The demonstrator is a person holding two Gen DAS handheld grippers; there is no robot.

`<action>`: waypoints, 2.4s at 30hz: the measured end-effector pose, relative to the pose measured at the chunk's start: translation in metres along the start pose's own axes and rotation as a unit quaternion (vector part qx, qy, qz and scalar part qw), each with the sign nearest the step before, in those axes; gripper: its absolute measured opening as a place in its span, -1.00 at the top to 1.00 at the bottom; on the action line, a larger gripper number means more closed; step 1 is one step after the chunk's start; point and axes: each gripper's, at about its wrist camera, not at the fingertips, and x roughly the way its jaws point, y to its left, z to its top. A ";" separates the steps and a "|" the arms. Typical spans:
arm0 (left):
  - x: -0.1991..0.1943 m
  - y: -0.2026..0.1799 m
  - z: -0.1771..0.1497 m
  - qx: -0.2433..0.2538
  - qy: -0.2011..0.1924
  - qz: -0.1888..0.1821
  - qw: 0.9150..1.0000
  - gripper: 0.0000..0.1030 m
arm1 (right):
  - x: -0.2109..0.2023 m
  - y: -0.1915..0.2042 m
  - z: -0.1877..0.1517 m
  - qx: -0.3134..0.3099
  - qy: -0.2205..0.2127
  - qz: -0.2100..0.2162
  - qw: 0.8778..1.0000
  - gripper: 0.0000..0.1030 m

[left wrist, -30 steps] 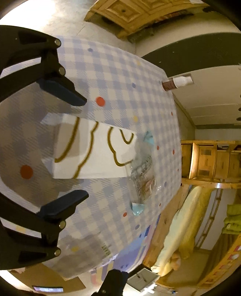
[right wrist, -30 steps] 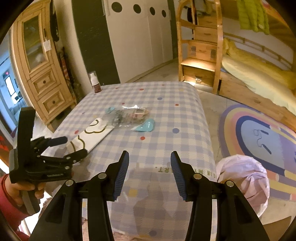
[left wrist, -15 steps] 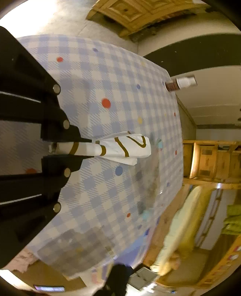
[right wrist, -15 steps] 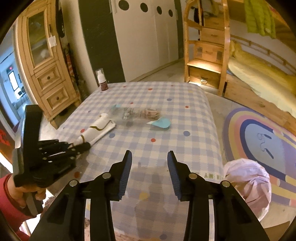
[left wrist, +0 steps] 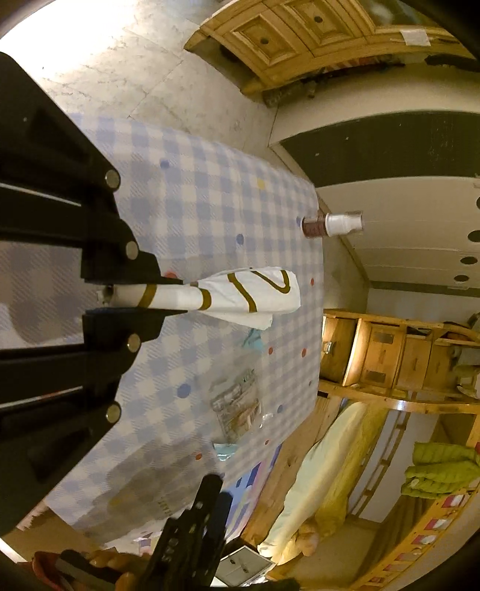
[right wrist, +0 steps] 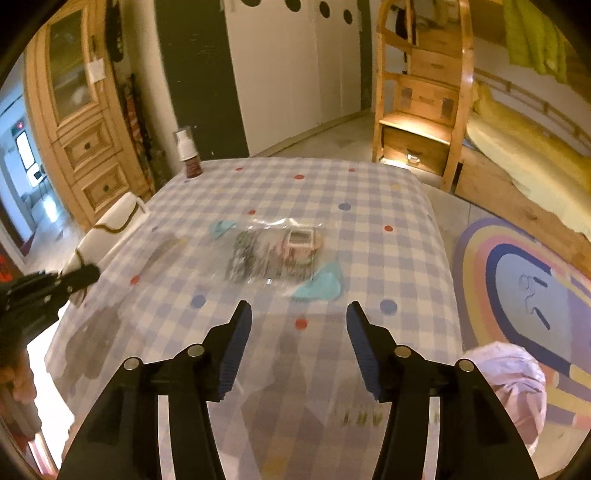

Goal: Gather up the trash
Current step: 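Grasp the white wavy-line paper with the left gripper while the right gripper approaches the plastic bag, then lift the paper with the left gripper while the right gripper grasps the clear plastic bag, then carry the paper and bag over the bin and open both grippers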

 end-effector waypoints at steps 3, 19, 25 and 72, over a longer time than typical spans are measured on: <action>0.017 -0.018 0.004 0.018 0.009 -0.017 1.000 0.88 | 0.018 -0.007 0.008 0.009 0.011 0.002 1.000 0.28; 0.060 -0.055 0.003 0.066 0.037 -0.002 0.997 0.88 | 0.051 -0.033 0.017 0.048 0.028 0.046 0.997 0.35; 0.060 -0.060 0.004 0.075 0.037 0.011 0.996 0.89 | 0.041 -0.027 0.011 0.049 0.025 0.050 0.997 0.67; 0.006 -0.327 -0.014 0.225 0.003 -0.178 0.958 0.86 | -0.173 -0.210 -0.125 0.198 -0.063 -0.186 0.960 -0.13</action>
